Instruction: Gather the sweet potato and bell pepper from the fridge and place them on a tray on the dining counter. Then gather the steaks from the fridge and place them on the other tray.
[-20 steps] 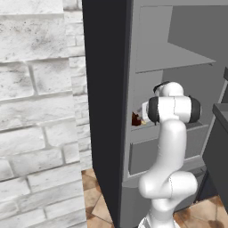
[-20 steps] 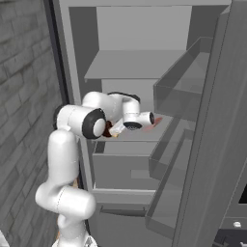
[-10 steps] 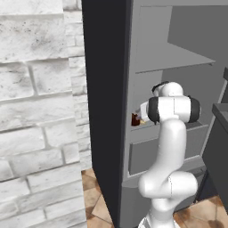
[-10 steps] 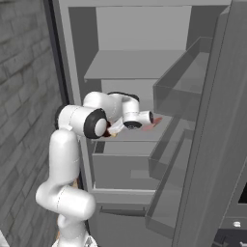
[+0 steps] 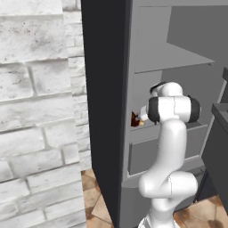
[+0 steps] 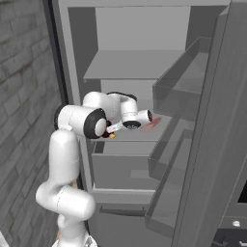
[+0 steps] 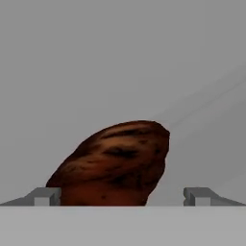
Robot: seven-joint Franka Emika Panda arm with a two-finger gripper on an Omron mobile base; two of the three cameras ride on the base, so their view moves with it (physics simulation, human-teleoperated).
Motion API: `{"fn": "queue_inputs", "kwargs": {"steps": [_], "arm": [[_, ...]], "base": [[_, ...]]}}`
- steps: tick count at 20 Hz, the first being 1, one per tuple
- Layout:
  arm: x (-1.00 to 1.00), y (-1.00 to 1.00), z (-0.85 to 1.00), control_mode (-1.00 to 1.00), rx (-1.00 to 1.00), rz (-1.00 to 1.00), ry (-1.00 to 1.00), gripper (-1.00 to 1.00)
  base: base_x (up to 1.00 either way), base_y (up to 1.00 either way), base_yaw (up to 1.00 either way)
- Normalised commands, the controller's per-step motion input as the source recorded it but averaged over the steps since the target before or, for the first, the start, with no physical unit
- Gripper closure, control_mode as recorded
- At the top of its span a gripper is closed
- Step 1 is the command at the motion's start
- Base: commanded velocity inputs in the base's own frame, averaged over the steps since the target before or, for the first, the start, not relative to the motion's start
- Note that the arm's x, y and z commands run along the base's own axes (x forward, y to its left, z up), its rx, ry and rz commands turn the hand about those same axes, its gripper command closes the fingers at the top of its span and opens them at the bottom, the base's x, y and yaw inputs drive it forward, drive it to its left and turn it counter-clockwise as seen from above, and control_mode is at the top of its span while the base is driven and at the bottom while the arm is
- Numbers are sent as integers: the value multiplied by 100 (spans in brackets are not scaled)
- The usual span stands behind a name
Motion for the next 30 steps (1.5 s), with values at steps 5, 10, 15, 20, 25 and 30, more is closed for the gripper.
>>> {"fn": "queue_inputs", "kwargs": {"steps": [5, 10, 15, 20, 25, 30], "arm": [[-53, 86, -92, -100, -5, -19, 15, -100], [-28, 89, -90, -100, -1, -18, 18, -100], [-6, 79, -91, -100, -2, -19, 19, 100], [-33, 25, -48, -100, 4, -16, 8, 100], [-97, 0, 4, -100, 9, -10, -29, 100], [-84, 13, 71, -100, -1, -4, -44, 100]], "base": [[0, 0, 0], [0, 0, 0], [0, 0, 0], [0, 0, 0], [0, 0, 0], [0, 0, 0]]}}
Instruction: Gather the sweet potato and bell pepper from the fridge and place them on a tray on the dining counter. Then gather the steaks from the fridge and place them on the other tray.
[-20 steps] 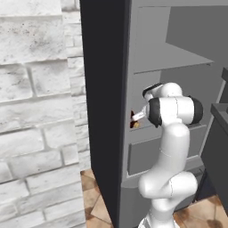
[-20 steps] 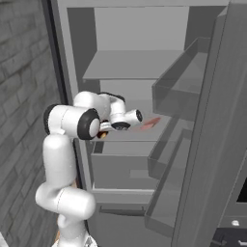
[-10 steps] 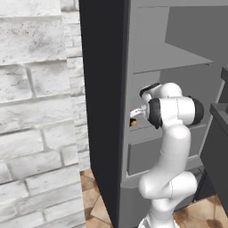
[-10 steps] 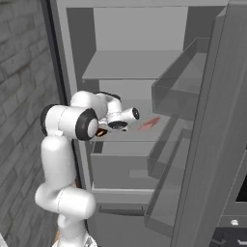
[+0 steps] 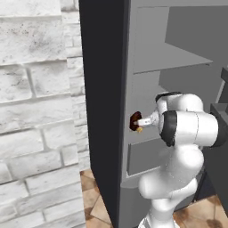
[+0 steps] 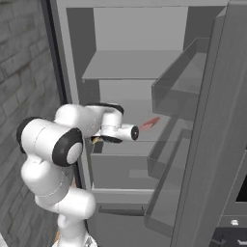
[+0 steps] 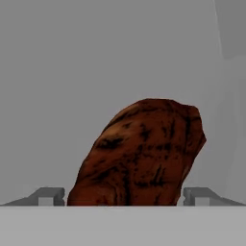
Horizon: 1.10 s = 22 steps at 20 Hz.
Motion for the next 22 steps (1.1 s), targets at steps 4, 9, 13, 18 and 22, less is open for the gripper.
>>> {"fn": "queue_inputs", "kwargs": {"steps": [4, 9, 13, 18, 22], "arm": [[-58, -5, 100, -100, -6, -1, -28, 100], [-62, -26, 91, -100, -18, -6, -16, 100], [-53, -7, 82, -100, -58, -17, 0, 100], [-56, 0, 66, -100, -73, -14, 0, 100], [-58, 1, 40, -100, -79, -13, 0, 100]], "base": [[0, 0, 0], [0, 0, 0], [0, 0, 0], [0, 0, 0], [0, 0, 0]]}}
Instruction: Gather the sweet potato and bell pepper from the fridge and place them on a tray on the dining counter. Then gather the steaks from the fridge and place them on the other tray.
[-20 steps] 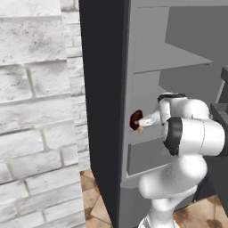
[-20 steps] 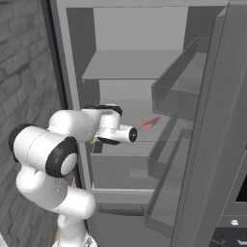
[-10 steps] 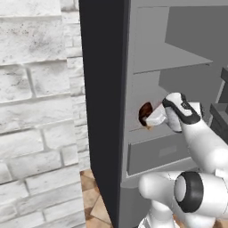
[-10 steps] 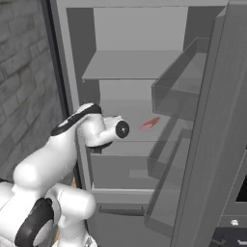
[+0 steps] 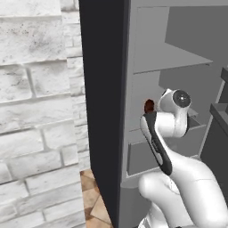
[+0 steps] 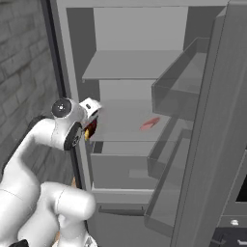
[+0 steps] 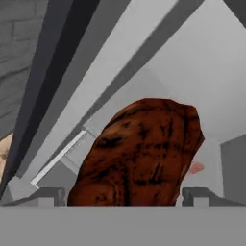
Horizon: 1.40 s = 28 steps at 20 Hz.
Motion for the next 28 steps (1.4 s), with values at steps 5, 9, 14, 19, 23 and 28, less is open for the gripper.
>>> {"fn": "queue_inputs", "kwargs": {"steps": [5, 9, 14, 19, 23, 28], "arm": [[-53, 1, 13, -100, -65, -11, 4, 100], [-60, 0, 0, -100, -55, -5, 4, 100], [-5, -1, 8, -100, -28, 2, 10, 100], [4, -1, 2, -100, 0, 14, 21, 100], [0, 0, 0, -100, 0, 12, 6, 100], [0, 0, 0, -100, 0, 7, 0, 100]], "base": [[0, 0, 0], [0, 0, 0], [0, 0, 0], [0, 0, 0], [0, 0, 0], [0, 0, 0]]}}
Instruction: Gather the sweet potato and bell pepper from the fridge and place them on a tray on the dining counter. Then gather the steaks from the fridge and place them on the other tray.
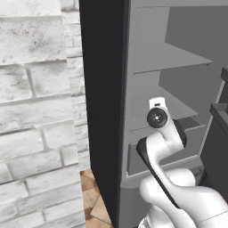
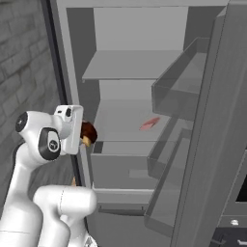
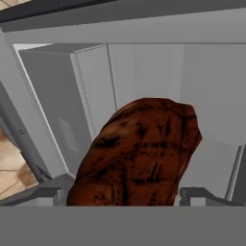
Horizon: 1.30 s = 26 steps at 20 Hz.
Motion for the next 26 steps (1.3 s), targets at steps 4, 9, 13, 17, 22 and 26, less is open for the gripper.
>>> {"fn": "queue_inputs", "kwargs": {"steps": [4, 9, 13, 17, 22, 26], "arm": [[0, 0, 0, -100, 3, 7, 0, 100], [0, -1, 0, -100, 2, 9, 0, 100], [0, -1, 0, -100, 2, 9, 0, 100], [0, 0, 0, 100, 0, 2, 0, 100], [0, 0, 0, 100, 0, 0, 0, 100], [0, 0, 0, 100, 0, 0, 0, 100]], "base": [[0, 0, 0], [0, 0, 0], [0, 0, 0], [-1, 0, 7], [-24, 0, 10], [-57, -3, 8]]}}
